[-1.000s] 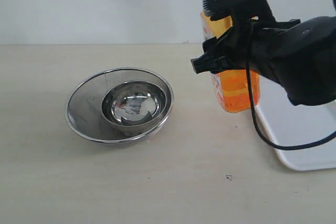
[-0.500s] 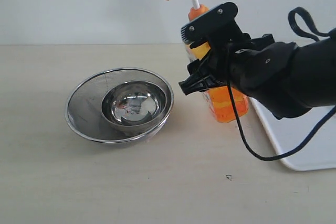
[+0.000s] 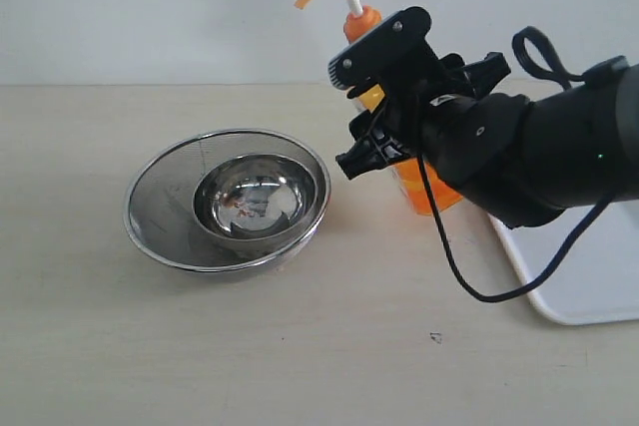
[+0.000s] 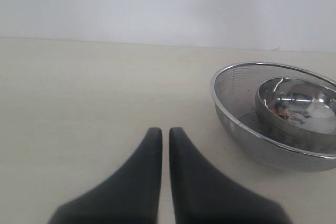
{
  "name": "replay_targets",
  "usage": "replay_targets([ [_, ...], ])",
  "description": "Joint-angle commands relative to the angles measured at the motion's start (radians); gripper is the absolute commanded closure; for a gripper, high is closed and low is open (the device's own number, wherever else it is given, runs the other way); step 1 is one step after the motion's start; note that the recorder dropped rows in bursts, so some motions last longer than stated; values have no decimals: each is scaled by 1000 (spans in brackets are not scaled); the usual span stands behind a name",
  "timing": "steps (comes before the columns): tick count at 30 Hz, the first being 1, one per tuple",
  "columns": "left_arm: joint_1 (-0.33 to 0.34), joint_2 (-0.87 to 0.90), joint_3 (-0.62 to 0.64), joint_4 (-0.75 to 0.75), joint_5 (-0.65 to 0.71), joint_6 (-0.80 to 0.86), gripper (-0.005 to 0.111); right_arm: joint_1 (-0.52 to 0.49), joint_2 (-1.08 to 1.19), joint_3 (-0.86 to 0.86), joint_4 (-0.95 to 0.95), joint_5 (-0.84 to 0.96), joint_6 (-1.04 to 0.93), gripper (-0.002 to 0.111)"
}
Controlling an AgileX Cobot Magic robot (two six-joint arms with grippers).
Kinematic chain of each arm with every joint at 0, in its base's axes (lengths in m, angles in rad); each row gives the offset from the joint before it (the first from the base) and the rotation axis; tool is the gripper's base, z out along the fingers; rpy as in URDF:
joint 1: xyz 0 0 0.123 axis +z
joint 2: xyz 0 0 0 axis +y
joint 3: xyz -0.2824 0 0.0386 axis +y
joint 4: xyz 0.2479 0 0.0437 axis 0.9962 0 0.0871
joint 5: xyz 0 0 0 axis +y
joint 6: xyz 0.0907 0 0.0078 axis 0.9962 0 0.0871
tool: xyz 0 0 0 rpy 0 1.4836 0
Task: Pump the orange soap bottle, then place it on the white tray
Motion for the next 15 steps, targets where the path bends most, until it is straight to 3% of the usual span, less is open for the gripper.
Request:
replay_targets([
  [1, -5, -3, 3, 4, 0, 4, 102, 3, 12, -14, -31, -52, 5, 108],
  [15, -5, -3, 3, 4, 0, 4, 102, 33, 46, -14, -54, -92, 31, 108],
])
